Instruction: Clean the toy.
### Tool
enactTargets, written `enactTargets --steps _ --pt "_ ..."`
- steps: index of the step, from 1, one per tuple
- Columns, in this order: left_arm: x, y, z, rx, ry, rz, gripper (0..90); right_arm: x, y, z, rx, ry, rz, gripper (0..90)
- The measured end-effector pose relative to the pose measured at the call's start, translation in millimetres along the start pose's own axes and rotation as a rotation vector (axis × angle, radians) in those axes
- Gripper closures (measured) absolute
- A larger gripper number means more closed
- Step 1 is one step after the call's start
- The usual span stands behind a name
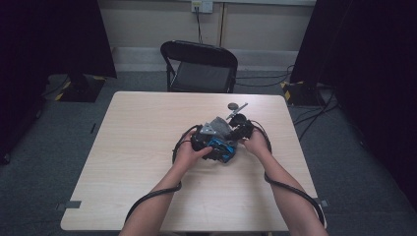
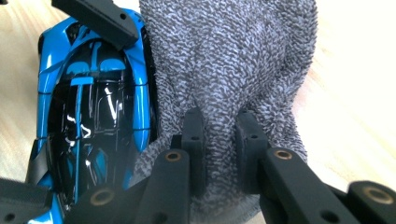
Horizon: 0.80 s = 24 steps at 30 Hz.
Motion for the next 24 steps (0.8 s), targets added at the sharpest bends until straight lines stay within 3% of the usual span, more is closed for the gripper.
enactTargets --steps 24 --pt "0.4 0.1 -0.5 -0.006 0.0 0.006 9.1 20.1 -12.6 4.8 -0.026 -0.019 0.014 77.2"
Point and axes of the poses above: each handheld gripper's, and its own axes: y roughly forward along the jaws, x roughly out of its underside, z roughly to its right, the point moved 9 cm from there along y, roughly forward along the jaws, and after that the axes turned 11 degrees about y, right-handed, at the moved point
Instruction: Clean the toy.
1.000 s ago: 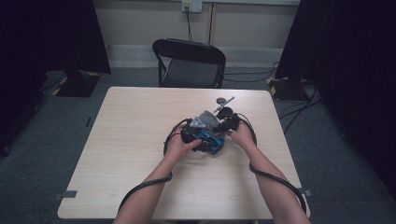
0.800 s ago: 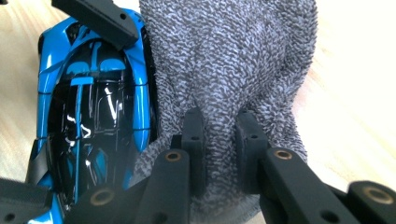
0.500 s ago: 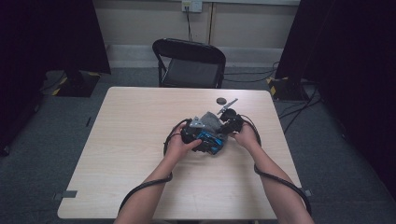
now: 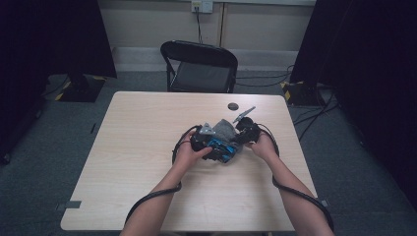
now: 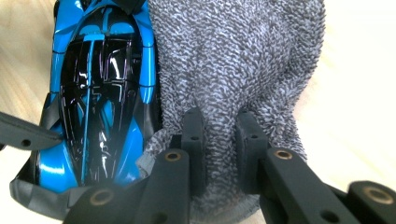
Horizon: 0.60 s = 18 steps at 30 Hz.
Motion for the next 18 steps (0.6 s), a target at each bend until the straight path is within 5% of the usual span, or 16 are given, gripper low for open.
enactTargets --steps 18 --pt "0.2 -0.2 0.1 0.003 0.0 0.004 9.1 15.7 -12.3 1.4 -0.02 0.005 0.007 77.0"
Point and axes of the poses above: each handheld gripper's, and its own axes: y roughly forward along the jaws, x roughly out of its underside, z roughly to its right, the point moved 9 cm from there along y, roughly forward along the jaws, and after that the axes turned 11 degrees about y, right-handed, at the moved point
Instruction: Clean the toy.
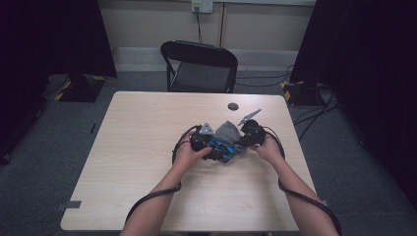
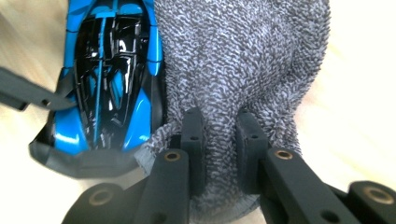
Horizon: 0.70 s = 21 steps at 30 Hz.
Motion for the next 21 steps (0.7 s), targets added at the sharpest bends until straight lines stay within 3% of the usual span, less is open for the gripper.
enactTargets --steps 11,21 --pt "-0.1 0.1 0.9 -0.001 -0.002 -0.003 8.9 13.0 -7.6 -1.0 -0.03 -0.002 0.009 77.0" --pt "-0.8 0.6 1.6 0.001 0.0 -0.003 9.0 27.9 -16.8 0.6 -0.025 0.005 -0.006 76.9"
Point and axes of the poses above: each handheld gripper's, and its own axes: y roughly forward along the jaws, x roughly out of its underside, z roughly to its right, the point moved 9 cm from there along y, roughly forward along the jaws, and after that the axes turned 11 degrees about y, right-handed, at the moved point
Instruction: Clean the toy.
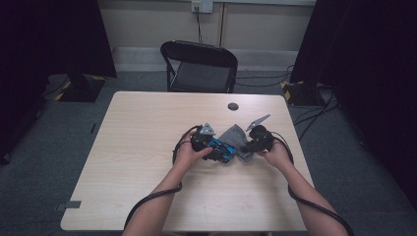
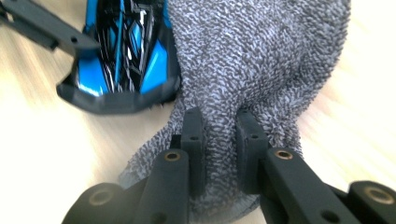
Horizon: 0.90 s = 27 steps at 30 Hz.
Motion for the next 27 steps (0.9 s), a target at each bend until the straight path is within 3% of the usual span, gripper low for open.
enactTargets --steps 27 --pt "-0.1 0.0 0.0 0.002 0.001 -0.001 9.0 56.0 -39.7 9.6 -0.019 0.014 -0.03 76.4"
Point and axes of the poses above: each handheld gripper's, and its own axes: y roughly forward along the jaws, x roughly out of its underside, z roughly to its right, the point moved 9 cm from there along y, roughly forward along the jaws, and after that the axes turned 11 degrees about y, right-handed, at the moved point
